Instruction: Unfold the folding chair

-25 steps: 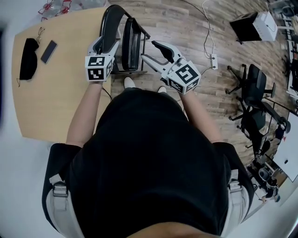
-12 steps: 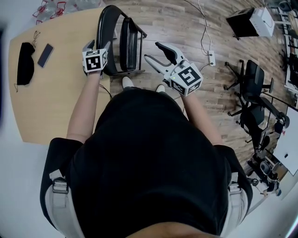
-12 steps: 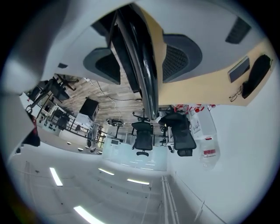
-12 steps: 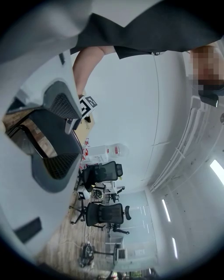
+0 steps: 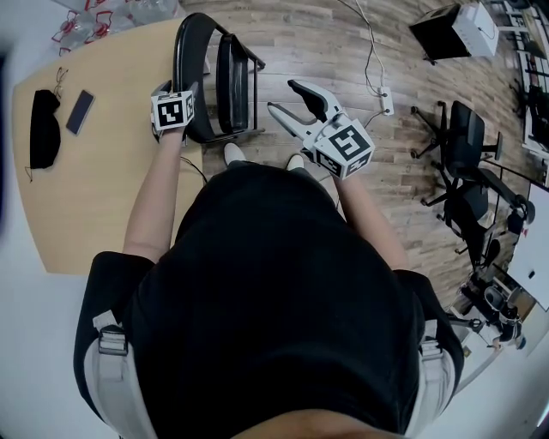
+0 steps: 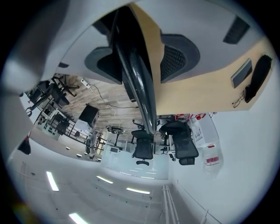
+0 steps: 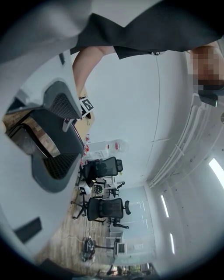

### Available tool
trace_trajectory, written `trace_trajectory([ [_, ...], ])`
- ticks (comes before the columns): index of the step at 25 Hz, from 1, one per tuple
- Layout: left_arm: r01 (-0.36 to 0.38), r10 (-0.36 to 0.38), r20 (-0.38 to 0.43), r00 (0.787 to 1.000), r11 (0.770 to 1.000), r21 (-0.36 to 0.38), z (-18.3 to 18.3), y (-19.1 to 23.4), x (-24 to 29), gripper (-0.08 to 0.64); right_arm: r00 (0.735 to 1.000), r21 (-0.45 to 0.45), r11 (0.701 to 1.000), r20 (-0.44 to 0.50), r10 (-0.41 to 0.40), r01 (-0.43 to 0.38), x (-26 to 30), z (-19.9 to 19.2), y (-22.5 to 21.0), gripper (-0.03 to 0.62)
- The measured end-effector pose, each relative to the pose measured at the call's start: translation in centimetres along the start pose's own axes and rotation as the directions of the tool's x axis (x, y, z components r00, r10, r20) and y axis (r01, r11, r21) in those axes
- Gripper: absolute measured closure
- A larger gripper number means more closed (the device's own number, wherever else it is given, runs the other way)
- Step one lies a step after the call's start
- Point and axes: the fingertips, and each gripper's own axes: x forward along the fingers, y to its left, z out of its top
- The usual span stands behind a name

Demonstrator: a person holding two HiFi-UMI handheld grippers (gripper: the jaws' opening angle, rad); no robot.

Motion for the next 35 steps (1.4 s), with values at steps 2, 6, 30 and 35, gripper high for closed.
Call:
trace_trajectory([
  [2, 0.004, -0.004, -0.013, 1.000, 1.000, -0.012, -0.3, 0.2, 0.2, 0.299, 1.000, 0.005, 1.000, 0.000, -0.009, 0.009, -0.1, -0.1, 0.1, 0.344],
  [6, 0.011, -0.011, -0.015, 1.000, 1.000, -0.003, -0.5, -0.1, 0.2, 0.342, 1.000, 0.014, 1.000, 0.002, -0.025, 0.025, -0.3, -0.4, 0.3, 0.344],
  [30, 0.016, -0.021, -0.029, 0.999, 0.986, -0.165, -0.7, -0.5, 0.3, 0.449, 0.998, 0.099, 0.993, -0.015, -0.066, 0.067, -1.2, -2.8, 0.6, 0.344],
  [35, 0.032, -0.040, -0.040, 0.998, 0.982, -0.185, -0.3, -1.3, 0.3, 0.454, 0.997, 0.124, 0.990, -0.025, -0.070, 0.072, -1.2, -3.4, -0.2, 0.344],
])
